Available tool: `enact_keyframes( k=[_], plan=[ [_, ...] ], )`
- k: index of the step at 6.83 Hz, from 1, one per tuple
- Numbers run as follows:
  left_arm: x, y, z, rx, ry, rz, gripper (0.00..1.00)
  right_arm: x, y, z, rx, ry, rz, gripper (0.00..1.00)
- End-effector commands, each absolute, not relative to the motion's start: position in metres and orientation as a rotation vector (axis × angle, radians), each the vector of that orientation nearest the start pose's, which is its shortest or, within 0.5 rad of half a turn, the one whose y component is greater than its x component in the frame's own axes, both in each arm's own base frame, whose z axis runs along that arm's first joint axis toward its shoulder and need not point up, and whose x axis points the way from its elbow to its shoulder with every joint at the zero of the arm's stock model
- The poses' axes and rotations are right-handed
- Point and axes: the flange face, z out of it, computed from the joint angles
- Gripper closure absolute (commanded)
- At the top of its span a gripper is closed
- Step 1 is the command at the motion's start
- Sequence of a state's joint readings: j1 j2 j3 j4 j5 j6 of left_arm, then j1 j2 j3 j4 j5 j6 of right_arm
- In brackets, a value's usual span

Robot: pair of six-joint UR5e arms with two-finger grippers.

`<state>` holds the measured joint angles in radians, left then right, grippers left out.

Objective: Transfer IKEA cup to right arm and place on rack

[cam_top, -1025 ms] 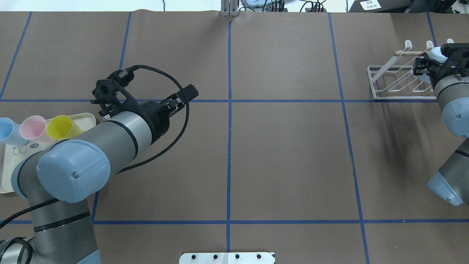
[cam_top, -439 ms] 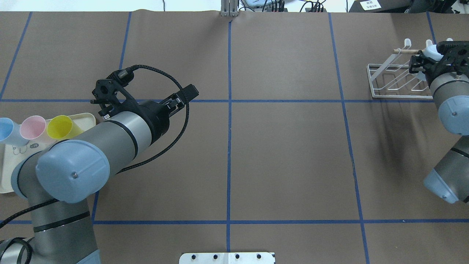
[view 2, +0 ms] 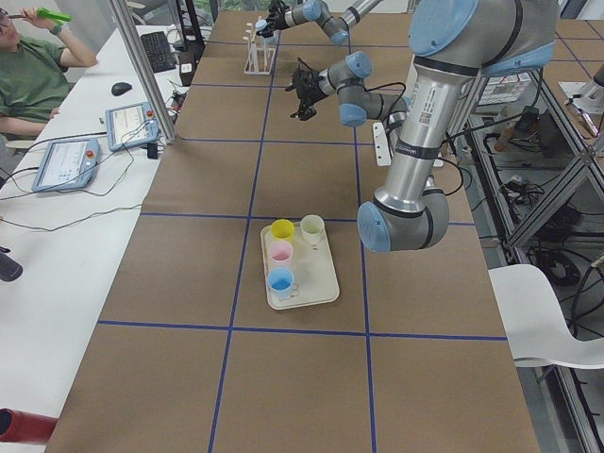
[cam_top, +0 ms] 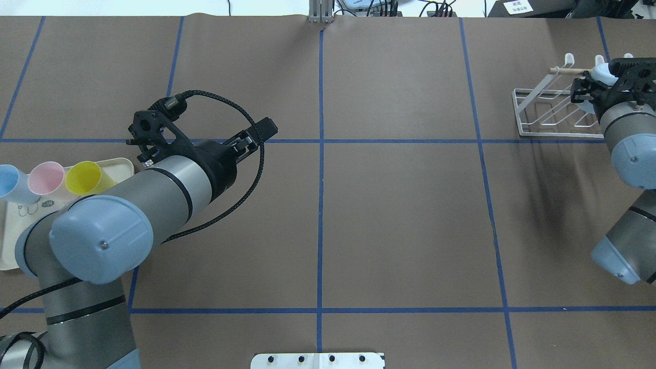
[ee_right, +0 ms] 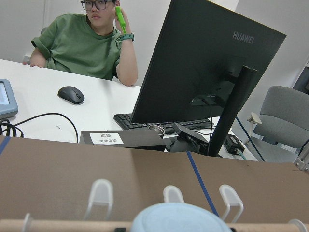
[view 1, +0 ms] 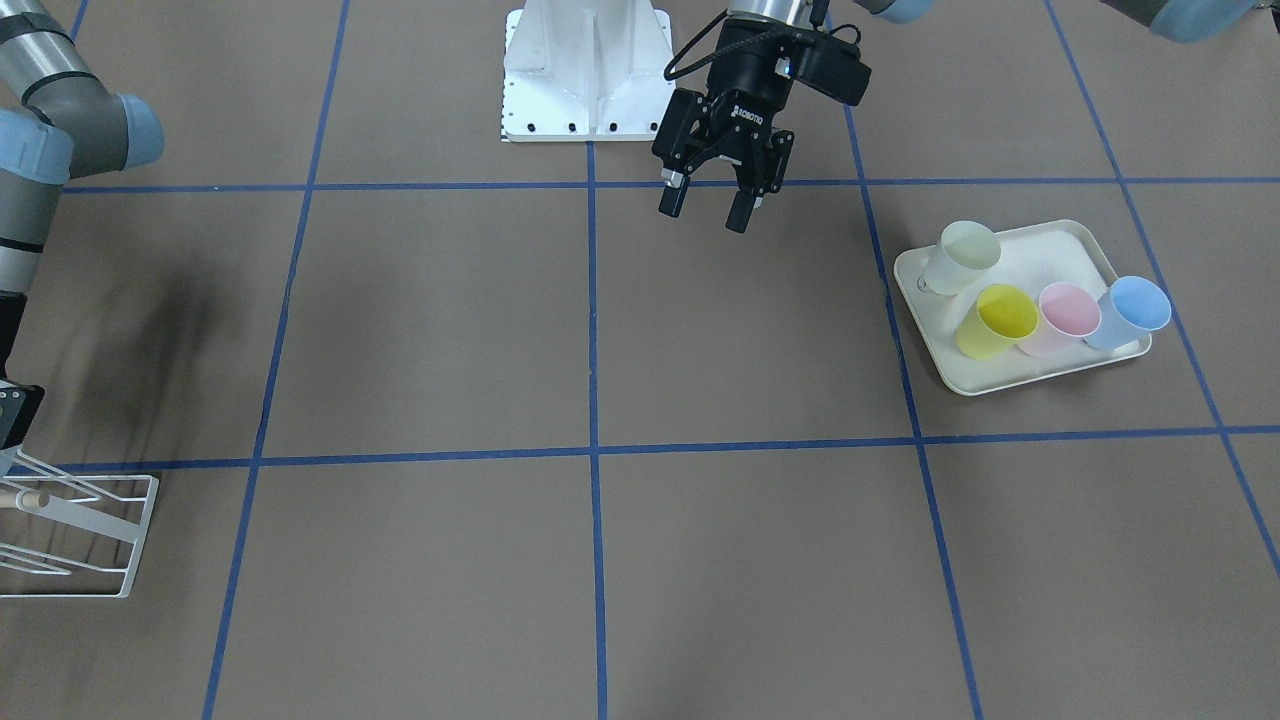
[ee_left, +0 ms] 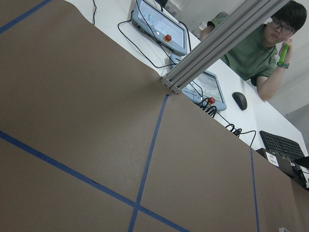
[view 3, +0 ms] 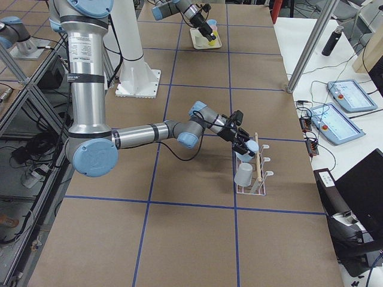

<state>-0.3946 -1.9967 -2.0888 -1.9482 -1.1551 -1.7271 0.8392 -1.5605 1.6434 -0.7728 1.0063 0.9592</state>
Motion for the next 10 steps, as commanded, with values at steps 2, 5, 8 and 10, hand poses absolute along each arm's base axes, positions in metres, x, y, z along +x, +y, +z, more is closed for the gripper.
enact_keyframes(
  k=[2,5,8,10],
  plan=[
    [0.411,-0.359,0.156,0.516,1.285,-0.736,0.00,-0.212,-0.513,0.521,0.983,-0.339,0.449,0.00],
    [0.410,-0.360,0.157,0.518,1.284,-0.739,0.00,-0.186,-0.518,0.497,0.972,-0.420,0.452,0.00],
    [0.385,-0.368,0.155,0.483,1.278,-0.712,0.00,-0.102,-0.515,0.433,0.883,-0.701,0.441,0.00],
    [0.320,-0.405,0.188,0.454,1.073,-0.599,0.00,-0.116,-0.501,0.388,0.757,-0.956,0.492,0.00]
  ],
)
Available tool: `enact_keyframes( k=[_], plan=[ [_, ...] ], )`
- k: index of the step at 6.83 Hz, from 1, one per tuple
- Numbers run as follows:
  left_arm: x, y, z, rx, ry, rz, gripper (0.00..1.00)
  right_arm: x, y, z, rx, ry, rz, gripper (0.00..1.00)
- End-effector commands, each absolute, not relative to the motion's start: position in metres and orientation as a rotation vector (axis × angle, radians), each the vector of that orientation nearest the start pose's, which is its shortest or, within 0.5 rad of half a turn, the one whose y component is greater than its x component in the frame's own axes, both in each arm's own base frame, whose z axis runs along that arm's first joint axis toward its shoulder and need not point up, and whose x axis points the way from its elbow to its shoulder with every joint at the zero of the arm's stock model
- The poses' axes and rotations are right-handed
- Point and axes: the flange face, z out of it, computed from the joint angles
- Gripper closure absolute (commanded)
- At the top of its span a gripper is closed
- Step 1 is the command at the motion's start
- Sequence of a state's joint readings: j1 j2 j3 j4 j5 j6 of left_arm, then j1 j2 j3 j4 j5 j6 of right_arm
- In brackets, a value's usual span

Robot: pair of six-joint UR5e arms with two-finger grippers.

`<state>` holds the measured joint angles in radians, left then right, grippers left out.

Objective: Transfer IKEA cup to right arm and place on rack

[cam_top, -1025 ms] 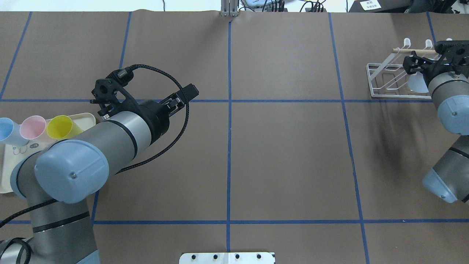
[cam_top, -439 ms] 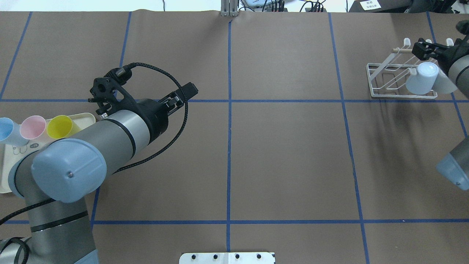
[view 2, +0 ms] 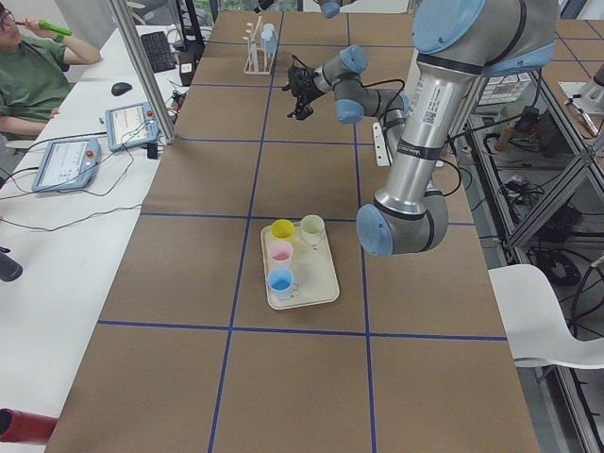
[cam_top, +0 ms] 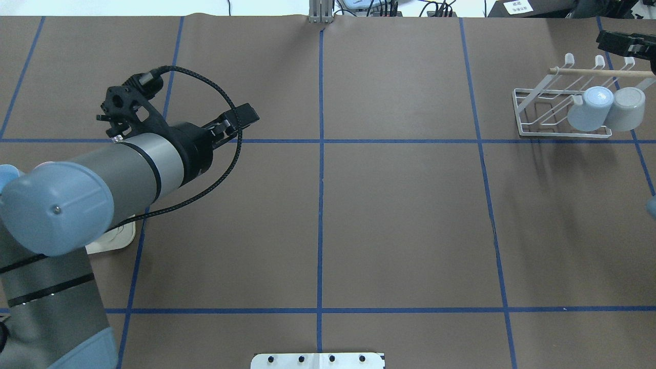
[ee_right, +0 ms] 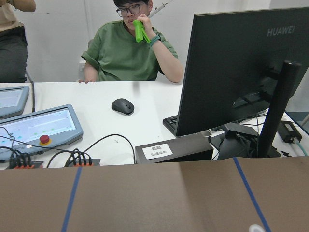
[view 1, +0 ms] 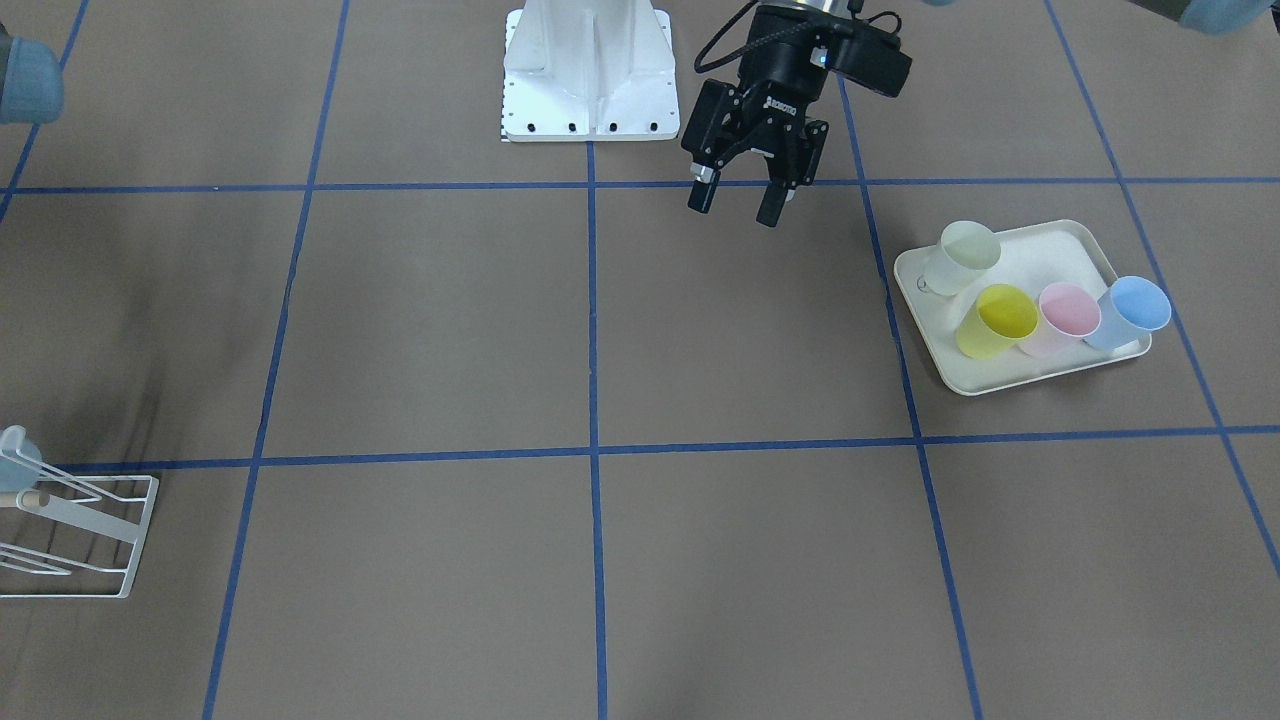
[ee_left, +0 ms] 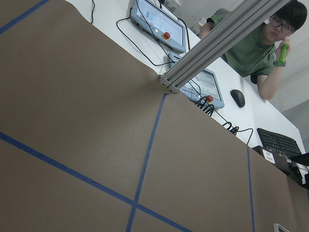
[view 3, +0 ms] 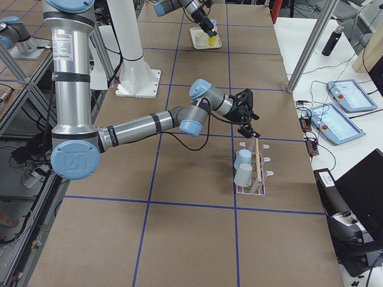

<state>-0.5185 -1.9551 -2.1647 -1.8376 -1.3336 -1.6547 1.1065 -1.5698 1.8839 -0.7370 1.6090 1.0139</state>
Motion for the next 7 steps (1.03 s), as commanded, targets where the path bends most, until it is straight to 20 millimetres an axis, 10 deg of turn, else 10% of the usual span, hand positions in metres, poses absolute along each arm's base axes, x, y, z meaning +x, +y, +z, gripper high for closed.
enact_keyframes(
  k=[1,4,7],
  plan=[
    [0.289,-0.423,0.223,0.421,0.949,-0.496,0.00,-0.129,-0.507,0.360,0.686,-1.081,0.520,0.00],
    [0.217,-0.405,0.366,0.166,0.771,-0.199,0.00,-0.193,-0.507,0.282,0.506,-1.343,0.572,0.00],
    [0.225,-0.400,0.429,0.042,0.752,-0.284,0.00,-0.240,-0.494,0.258,0.430,-1.414,0.551,0.00]
  ],
)
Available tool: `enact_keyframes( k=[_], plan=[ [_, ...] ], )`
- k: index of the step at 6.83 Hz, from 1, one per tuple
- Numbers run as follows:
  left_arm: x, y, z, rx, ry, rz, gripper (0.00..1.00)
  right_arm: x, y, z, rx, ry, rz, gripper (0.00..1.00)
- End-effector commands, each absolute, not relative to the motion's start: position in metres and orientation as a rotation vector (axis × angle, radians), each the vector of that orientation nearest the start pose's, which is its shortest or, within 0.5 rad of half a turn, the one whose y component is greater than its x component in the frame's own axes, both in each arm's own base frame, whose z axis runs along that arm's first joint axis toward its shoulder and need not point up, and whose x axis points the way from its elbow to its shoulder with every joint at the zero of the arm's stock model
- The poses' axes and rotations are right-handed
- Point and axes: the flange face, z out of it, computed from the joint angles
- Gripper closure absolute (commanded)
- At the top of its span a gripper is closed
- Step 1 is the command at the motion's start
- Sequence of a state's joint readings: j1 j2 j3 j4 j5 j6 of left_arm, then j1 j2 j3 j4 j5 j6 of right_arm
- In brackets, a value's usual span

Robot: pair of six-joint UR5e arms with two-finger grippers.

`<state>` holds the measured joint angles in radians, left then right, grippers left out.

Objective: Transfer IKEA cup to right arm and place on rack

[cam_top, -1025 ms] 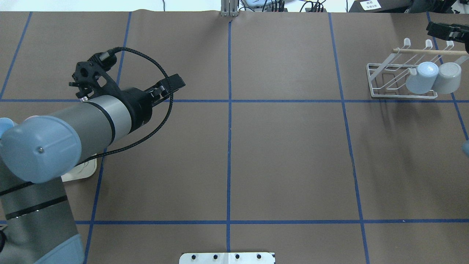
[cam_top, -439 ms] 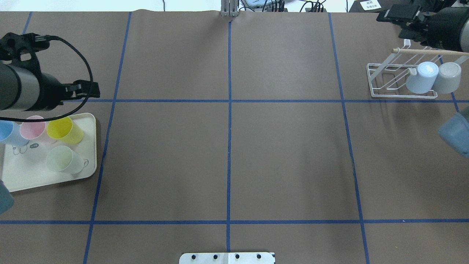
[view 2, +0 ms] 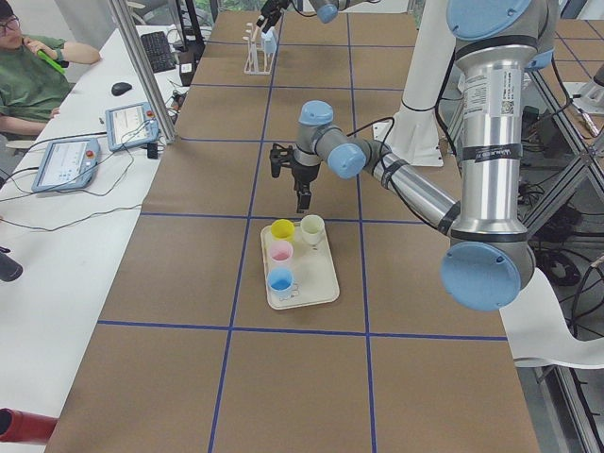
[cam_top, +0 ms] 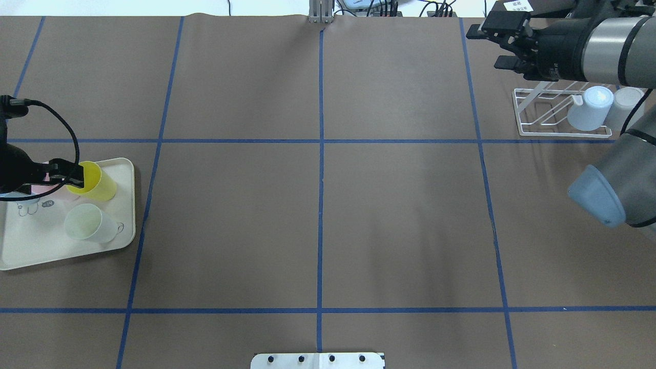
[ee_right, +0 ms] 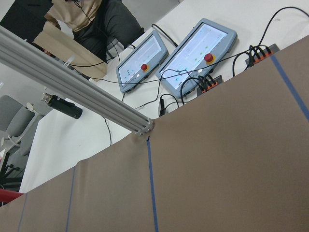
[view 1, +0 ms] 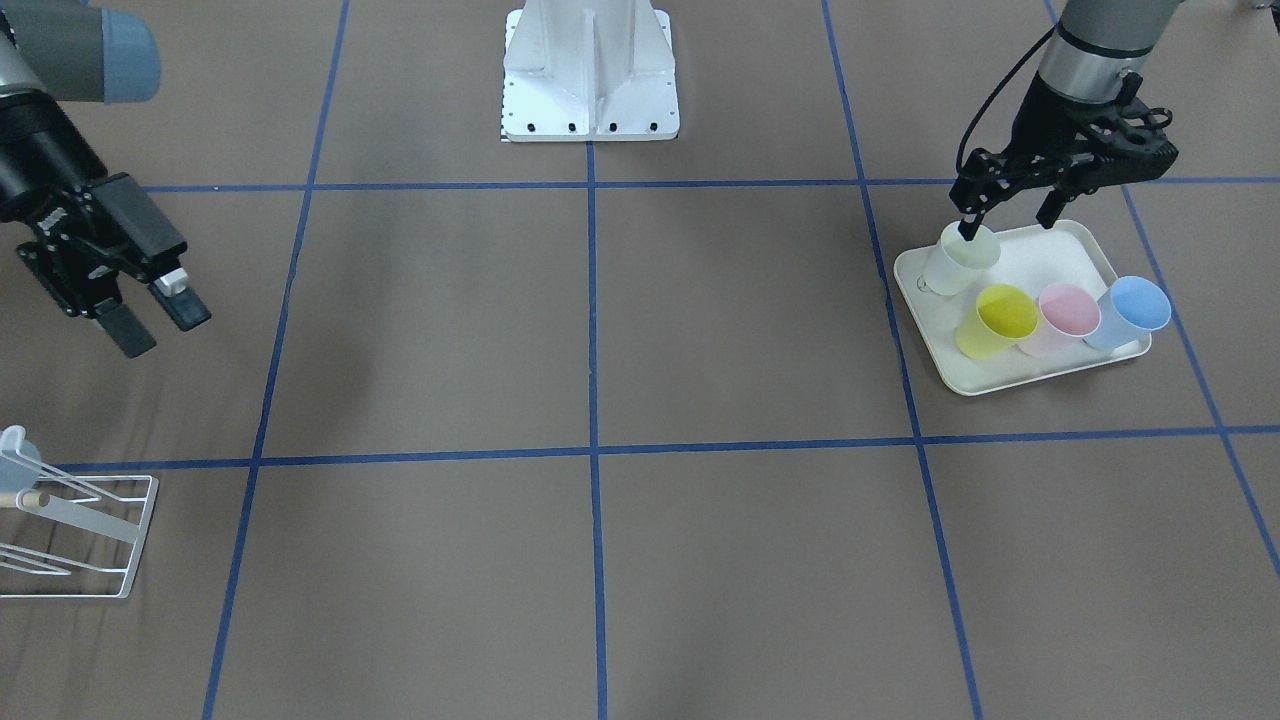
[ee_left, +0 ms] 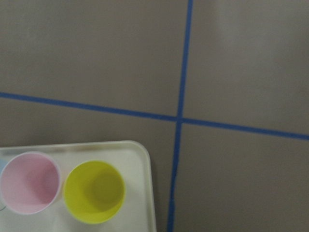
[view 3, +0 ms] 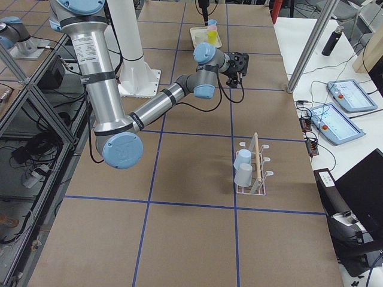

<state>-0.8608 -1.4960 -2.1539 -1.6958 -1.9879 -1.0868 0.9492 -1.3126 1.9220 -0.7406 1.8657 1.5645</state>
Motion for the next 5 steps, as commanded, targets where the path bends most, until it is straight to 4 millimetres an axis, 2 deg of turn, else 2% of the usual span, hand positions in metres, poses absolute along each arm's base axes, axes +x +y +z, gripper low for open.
enact_keyframes(
  k=[1,2,5],
  plan=[
    [0.226,-0.391,0.448,0.052,0.802,-0.306,0.00,-0.242,-0.494,0.257,0.428,-1.415,0.548,0.00],
    [0.242,-0.380,0.464,0.022,0.793,-0.281,0.00,-0.244,-0.493,0.258,0.426,-1.415,0.546,0.00],
    [0.264,-0.367,0.484,-0.020,0.763,-0.232,0.00,-0.246,-0.492,0.258,0.422,-1.416,0.539,0.00]
  ],
)
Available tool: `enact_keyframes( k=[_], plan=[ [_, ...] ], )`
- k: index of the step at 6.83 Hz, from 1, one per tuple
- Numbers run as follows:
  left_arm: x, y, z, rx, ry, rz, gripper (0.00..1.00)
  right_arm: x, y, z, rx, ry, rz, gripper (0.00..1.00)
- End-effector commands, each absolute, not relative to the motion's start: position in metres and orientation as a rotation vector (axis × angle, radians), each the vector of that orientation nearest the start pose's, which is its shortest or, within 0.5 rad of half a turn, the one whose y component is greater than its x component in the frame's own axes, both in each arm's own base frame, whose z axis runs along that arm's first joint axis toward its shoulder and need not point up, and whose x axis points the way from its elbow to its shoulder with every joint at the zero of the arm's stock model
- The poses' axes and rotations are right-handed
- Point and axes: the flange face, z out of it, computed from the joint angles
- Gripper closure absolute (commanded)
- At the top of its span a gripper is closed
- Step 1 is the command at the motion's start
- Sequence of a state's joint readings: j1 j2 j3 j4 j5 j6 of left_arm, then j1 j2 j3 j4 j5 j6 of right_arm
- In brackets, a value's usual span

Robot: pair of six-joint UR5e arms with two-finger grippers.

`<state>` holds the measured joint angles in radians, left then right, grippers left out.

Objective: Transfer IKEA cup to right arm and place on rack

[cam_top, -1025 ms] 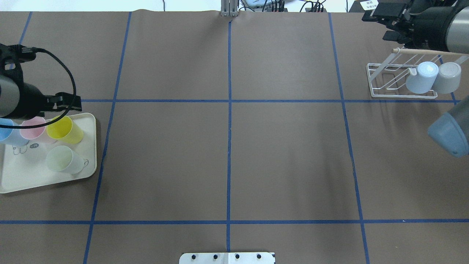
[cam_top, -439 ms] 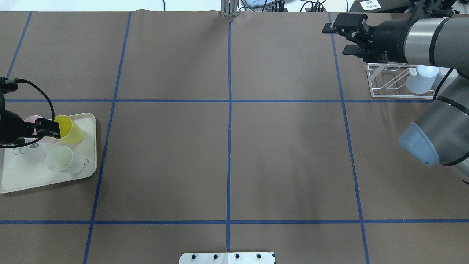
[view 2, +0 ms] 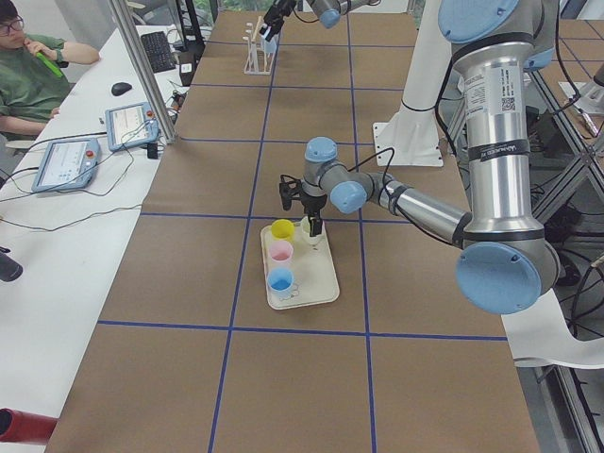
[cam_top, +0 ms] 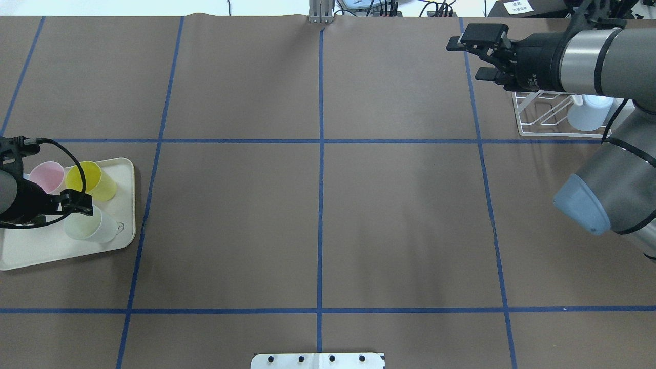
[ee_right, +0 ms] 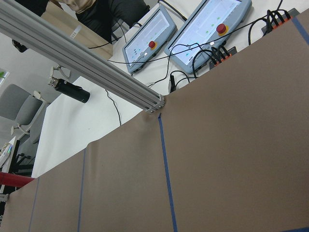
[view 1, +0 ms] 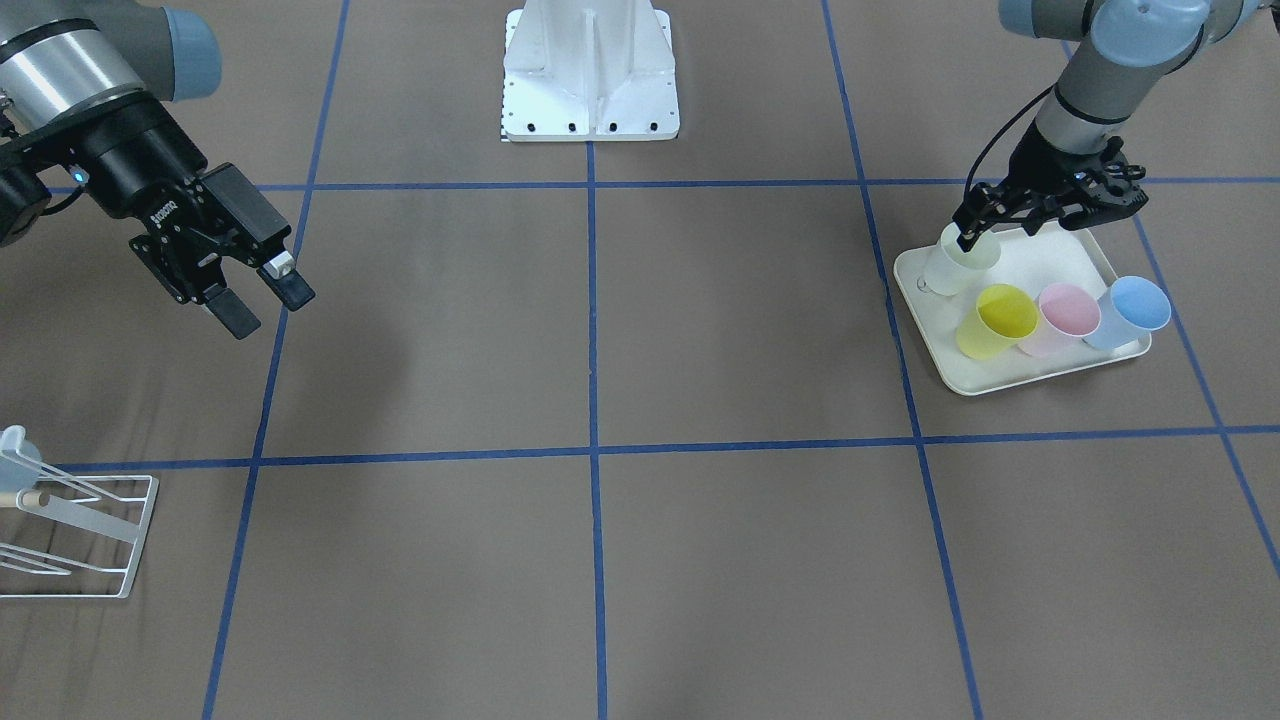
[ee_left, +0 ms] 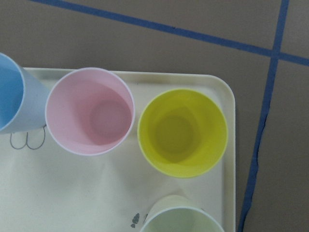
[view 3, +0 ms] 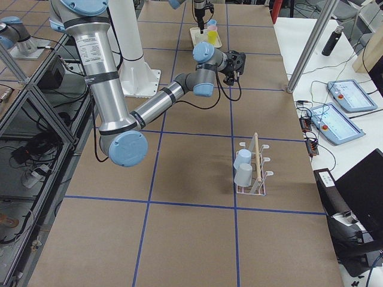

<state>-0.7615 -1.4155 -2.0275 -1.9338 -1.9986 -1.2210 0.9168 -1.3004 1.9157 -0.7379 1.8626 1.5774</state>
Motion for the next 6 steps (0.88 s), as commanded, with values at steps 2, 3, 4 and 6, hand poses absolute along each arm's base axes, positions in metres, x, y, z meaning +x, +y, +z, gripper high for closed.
enact_keyframes(
  k=[2,3,4,6],
  plan=[
    [0.2637,-0.3631,0.4933,-0.032,0.746,-0.231,0.22,-0.2472,-0.4921,0.2577,0.421,-1.416,0.538,0.00],
    [0.2639,-0.3624,0.4941,-0.035,0.744,-0.230,0.38,-0.2475,-0.4924,0.2583,0.421,-1.414,0.538,0.00],
    [0.2658,-0.3623,0.4936,-0.035,0.745,-0.227,0.48,-0.2467,-0.4928,0.2583,0.423,-1.414,0.538,0.00],
    [0.2733,-0.3624,0.4987,-0.044,0.739,-0.218,0.75,-0.2472,-0.4935,0.2605,0.423,-1.409,0.537,0.00]
  ],
)
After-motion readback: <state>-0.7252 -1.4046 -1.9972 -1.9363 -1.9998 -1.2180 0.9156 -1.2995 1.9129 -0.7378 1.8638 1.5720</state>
